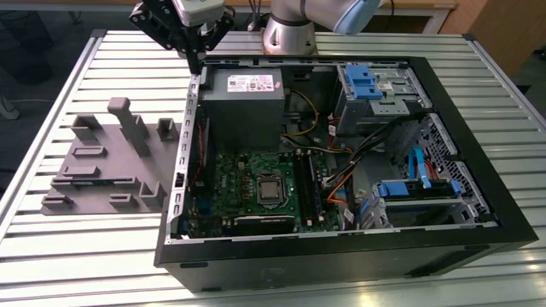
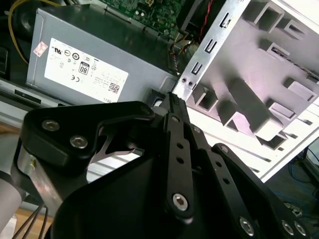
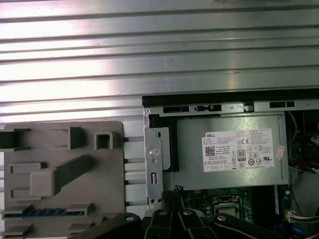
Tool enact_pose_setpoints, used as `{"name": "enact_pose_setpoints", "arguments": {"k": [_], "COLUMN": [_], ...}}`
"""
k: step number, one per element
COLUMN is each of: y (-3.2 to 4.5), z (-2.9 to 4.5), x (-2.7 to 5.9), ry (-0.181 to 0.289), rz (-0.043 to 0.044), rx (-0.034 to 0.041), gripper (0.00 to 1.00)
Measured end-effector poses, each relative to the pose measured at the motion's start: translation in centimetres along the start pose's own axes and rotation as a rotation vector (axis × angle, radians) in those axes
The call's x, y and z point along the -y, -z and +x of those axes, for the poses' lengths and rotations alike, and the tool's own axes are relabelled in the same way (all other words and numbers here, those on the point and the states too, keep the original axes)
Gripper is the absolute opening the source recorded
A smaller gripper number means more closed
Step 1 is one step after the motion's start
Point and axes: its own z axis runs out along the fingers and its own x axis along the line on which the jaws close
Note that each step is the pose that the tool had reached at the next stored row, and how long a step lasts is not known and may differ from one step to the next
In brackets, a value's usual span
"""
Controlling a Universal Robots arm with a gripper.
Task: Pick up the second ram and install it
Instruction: 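Reach for the second ram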
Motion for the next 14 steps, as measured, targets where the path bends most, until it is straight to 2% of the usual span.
{"name": "enact_pose_setpoints", "arguments": {"k": [5,14], "y": [-0.03,-0.04], "z": [0.41,0.6], "x": [0.03,0.04], "ry": [0.0,0.0], "rz": [-0.0002,-0.0001], "rx": [0.0001,0.0001], "gripper": [0.11,0.11]}}
